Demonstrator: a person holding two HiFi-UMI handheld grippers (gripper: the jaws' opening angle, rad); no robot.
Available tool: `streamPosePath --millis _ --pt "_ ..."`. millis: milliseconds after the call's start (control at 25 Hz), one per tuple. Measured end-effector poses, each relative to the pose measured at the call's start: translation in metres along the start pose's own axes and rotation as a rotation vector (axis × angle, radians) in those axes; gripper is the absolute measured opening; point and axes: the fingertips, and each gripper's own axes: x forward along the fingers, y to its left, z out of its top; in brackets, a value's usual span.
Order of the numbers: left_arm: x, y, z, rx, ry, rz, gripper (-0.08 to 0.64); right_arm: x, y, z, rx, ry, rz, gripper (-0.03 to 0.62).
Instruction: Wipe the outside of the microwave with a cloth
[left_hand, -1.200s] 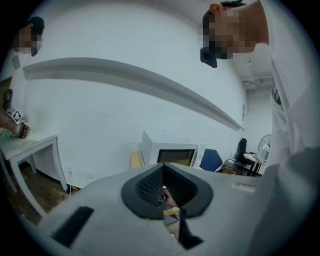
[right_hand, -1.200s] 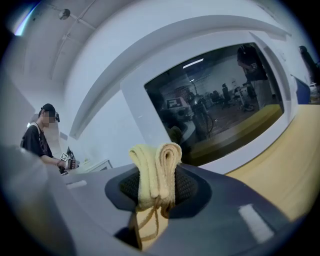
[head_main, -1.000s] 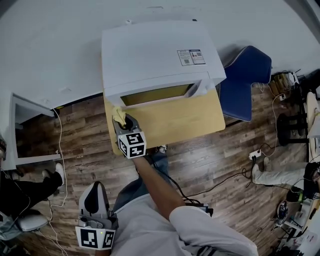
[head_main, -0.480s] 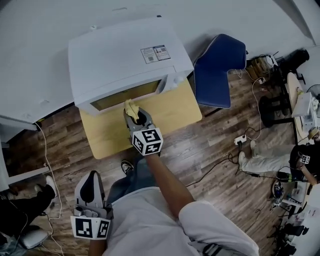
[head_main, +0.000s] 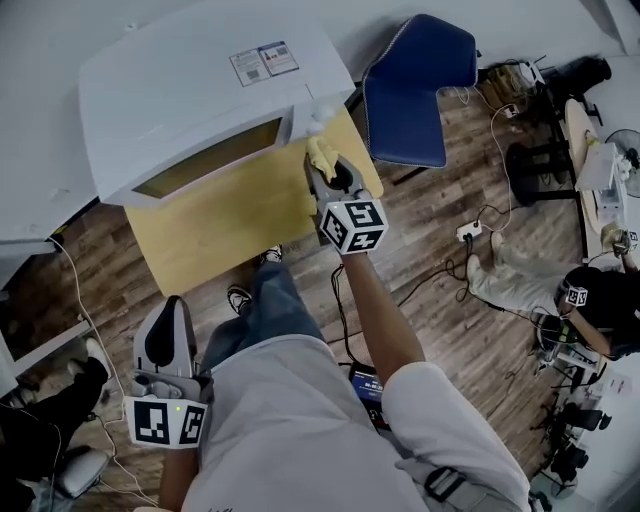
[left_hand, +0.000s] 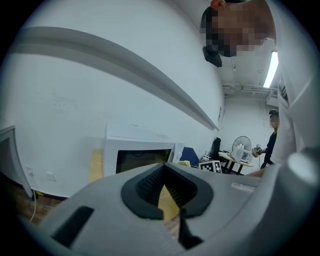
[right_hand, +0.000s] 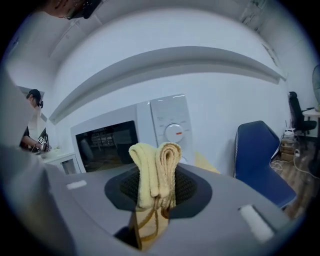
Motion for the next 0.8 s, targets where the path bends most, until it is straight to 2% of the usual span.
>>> streamPosePath --millis 280,520,640,800 --pt "0.022 0.002 -0.005 -0.003 0.033 -0.002 -0.005 0.006 -0.067 0.006 -0.09 0.065 -0.046 0.12" --pt "0.032 0.004 -0.006 -0.005 0.047 0.004 -0.005 0.028 -0.093 0.005 -0.142 0.103 -0.084 0.118" --pt "0.029 0.007 -0.005 -0.009 0.051 0.016 -0.005 0.037 -0.093 -0.001 -0.129 0.098 -0.108 0.118" --pt "0.026 0.012 -0.004 -0.016 0.051 0.04 -0.005 0.044 -0.091 -0.01 -0.026 0.047 -0.154 0.117"
